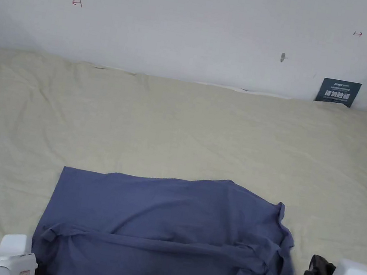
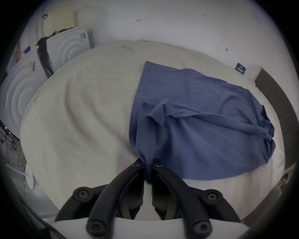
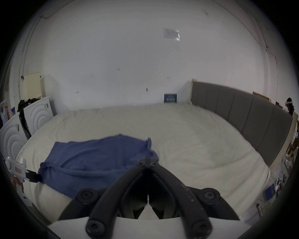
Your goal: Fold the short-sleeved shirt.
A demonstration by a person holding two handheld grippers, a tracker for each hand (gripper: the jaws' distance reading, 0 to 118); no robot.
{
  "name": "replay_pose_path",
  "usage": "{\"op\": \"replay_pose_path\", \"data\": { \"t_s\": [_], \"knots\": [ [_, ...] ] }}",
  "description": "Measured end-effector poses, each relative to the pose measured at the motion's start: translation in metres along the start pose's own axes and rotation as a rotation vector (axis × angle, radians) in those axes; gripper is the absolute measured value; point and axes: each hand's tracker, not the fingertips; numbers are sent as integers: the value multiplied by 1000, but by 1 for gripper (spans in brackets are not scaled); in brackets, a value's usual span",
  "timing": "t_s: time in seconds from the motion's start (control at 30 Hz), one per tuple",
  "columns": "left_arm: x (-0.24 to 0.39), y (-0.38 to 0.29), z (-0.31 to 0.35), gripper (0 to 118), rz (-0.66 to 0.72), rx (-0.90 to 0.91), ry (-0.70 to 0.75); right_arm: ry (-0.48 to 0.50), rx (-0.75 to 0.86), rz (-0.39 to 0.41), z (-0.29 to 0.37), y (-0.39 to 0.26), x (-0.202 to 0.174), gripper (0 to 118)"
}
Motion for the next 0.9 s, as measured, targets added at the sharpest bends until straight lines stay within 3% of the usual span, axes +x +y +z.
{"op": "replay_pose_path", "data": {
  "t_s": [0.03, 0.13, 0.2, 0.4, 0.5, 0.6, 0.7, 0.9],
  "knots": [
    [1, 3, 2, 8, -1, 0, 26, -11, -43, -11, -9, -6, 3, 16],
    [-8, 9, 7, 8, 18, 66, 4, -13, -202, -43, -47, -20, 11, 86],
    [-10, 16, 16, 8, 23, 83, -23, -13, -277, -63, -71, -34, 15, 100],
    [-9, 23, 30, 8, 12, 98, -45, -13, -404, -89, -126, -57, 7, 95],
    [-8, 20, 29, 8, 29, 87, -49, 4, -411, -80, -122, -56, -12, 73],
    [-10, 17, 25, 8, 36, 74, -47, 31, -432, -29, -132, -63, -16, 17],
    [-15, 10, 17, 8, 47, 70, -40, 32, -411, -87, -119, -64, -11, 12],
    [-19, -1, 33, 8, 75, 80, -34, 49, -372, -70, -83, -65, 10, 12]
  ]
}}
